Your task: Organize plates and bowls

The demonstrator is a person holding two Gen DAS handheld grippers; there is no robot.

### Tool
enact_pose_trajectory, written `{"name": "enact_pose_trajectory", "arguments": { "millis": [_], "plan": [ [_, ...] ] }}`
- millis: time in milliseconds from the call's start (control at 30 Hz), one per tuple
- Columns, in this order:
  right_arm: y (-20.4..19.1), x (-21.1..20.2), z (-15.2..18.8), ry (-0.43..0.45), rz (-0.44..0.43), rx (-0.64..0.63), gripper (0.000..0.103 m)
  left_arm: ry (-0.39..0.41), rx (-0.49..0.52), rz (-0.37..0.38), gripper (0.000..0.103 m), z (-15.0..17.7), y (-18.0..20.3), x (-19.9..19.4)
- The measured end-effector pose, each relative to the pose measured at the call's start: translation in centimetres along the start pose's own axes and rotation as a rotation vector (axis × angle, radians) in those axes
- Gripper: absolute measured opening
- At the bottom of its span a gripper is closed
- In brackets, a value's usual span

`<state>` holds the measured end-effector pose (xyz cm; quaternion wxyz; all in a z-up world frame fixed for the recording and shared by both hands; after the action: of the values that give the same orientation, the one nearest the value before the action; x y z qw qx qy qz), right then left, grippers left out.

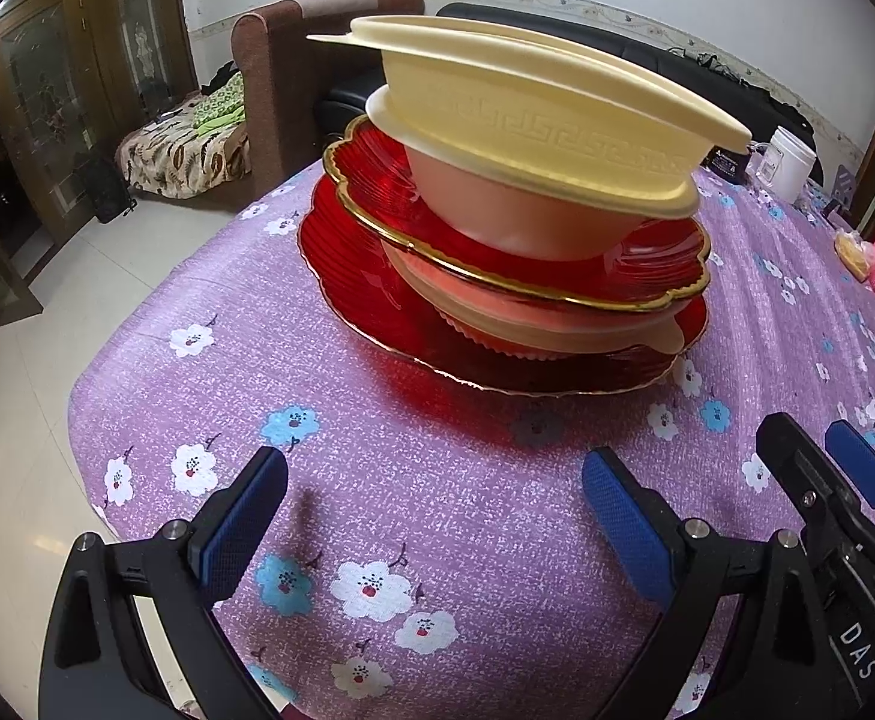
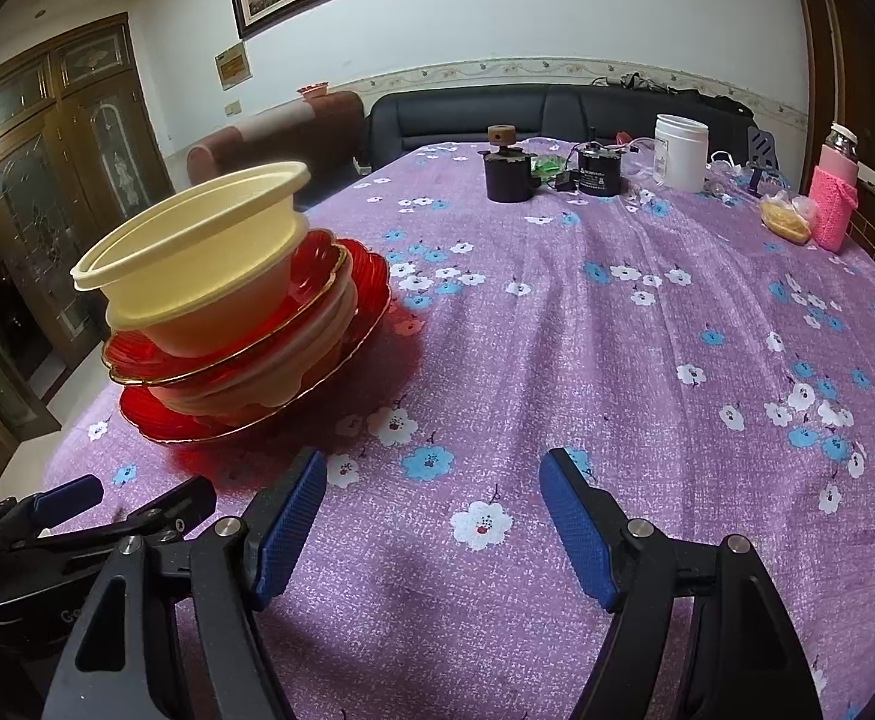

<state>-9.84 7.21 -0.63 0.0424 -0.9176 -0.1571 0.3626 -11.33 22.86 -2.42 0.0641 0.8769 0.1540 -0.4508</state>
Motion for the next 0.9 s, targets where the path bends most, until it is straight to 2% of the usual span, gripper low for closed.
{"name": "enact_pose_trajectory", "arguments": {
  "millis": [433, 900],
  "plan": [
    [0.3, -0.8, 0.0, 0.022, -0.009, 0.007, 0.078, 0.01, 0.009, -0.009, 0.099, 0.2, 0.9, -0.4],
    [0.4, -3.3, -0.6, 0.115, -0.033, 0.013, 0.08, 0.074, 0.006, 0.003, 0.099, 0.4, 0.6, -2.9]
  ]
}}
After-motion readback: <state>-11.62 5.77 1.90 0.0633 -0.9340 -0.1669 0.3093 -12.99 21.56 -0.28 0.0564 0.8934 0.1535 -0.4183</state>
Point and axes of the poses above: each gripper's, at about its wrist camera, not at the fingertips, and x roughly the way its jaws point, y to its right, z to its underside, the point moved 6 cm from there along x, roughly the way its jaws point, and after that the axes turned 3 degrees about -z, right-handed, at the moved point
